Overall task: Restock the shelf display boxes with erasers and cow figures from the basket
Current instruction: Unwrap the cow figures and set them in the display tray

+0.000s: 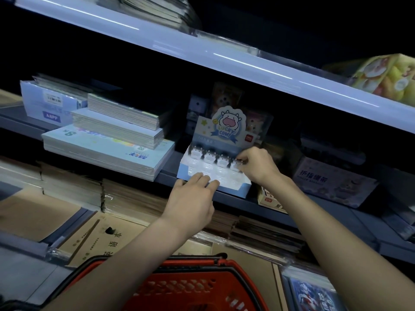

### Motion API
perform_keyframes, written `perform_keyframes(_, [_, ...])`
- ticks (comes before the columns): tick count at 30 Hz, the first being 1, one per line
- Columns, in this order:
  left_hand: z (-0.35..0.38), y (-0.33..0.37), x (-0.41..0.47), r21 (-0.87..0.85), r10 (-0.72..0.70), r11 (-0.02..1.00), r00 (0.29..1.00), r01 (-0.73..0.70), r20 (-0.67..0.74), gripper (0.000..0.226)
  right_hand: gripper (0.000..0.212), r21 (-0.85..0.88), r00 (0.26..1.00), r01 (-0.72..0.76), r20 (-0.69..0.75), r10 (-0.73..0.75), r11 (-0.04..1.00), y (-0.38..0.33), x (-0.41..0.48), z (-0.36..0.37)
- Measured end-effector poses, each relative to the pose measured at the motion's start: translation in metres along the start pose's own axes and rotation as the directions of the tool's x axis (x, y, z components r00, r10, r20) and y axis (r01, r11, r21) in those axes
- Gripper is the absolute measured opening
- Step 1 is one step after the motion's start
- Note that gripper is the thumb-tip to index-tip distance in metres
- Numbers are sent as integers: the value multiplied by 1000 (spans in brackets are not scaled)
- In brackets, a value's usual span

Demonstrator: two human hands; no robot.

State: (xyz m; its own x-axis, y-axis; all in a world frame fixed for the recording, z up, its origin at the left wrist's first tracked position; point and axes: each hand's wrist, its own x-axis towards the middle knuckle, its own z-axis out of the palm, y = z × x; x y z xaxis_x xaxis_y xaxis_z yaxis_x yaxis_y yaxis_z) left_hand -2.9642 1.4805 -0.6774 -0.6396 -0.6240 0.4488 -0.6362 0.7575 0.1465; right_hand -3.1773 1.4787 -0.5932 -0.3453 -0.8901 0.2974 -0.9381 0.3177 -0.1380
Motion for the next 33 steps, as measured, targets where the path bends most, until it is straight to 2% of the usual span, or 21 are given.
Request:
perform_keyframes(4, [-3,0,-1,49,11,999,1000,-12,12,50,32,118,995,8,-102,4,993,-8,-39,-18])
perform_keyframes(8, [-6,-3,-1,82,29,996,999,-30,18,55,29,236,977,83,-209,-32,968,-22,-89,-24])
perform_keyframes(13, [-7,-4,-5,70,39,997,999,-41,33,68,30,312,972,125,-229,-54,942,-26,-128,-12])
perform_keyframes(16, [-12,-3,-15,65,42,997,999,-43,23,67,34,327,970,149,-234,-73,933,-21,-141,-4])
perform_keyframes(21, [-25,-7,-52,79,43,996,999,-44,7,65,50,263,973,198,-170,-157,944,-18,-163,7])
perform_keyframes(25, [-32,-8,-88,74,-22,997,999,19,39,70,61,258,960,278,-95,-263,925,-19,-182,15])
perform_keyframes(30, [-28,-5,-137,51,3,999,992,-10,130,70,59,249,924,362,29,-381,898,-15,-214,46])
perform_keyframes(33, [-20,-7,-169,64,1,998,976,-15,217,70,56,276,903,361,136,-408,891,-5,-235,79])
